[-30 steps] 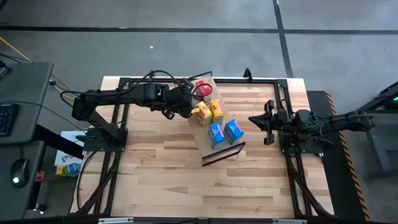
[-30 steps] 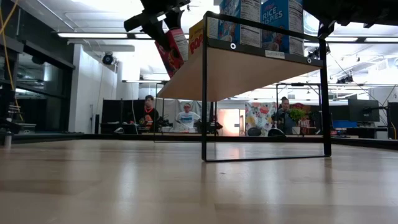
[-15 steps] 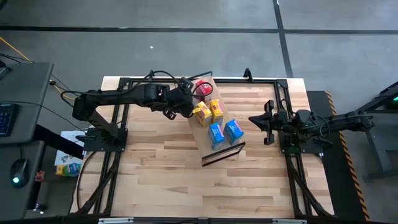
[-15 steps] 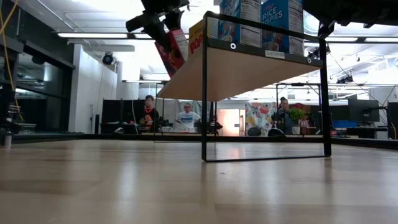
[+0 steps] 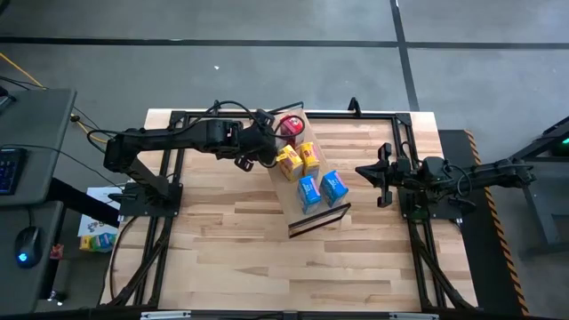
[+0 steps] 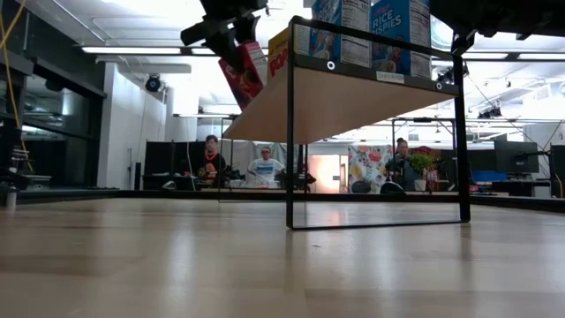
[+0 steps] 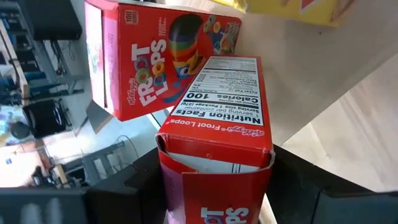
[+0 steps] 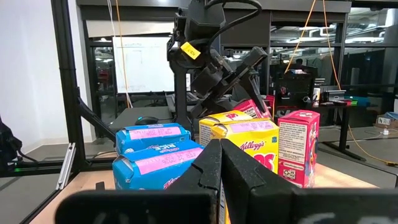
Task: Stack cereal on shelf
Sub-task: Put the red cereal box on the shelf aligned with the other red cereal box
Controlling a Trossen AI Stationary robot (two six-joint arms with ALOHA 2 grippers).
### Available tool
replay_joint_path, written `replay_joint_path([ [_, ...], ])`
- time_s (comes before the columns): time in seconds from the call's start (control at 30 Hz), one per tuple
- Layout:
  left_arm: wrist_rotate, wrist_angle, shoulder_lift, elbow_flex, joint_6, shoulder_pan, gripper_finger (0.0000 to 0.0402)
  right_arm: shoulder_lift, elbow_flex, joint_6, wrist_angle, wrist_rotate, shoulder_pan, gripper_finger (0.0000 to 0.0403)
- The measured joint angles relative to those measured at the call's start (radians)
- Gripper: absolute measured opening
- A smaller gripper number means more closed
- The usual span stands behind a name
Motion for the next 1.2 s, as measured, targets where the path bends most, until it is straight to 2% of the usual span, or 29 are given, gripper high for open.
replay_joint_path([
  [0.57, 0.087, 0.0, 0.0, 0.0, 0.117, 0.024, 0.0217, 0.0, 0.0, 0.0, 0.0, 0.0, 0.0, 0.0],
  [1.2, 0.079, 0.007, 0.0, 0.0, 0.177, 0.042, 0.0297, 0.0, 0.0, 0.0, -0.001, 0.0, 0.0, 0.0],
])
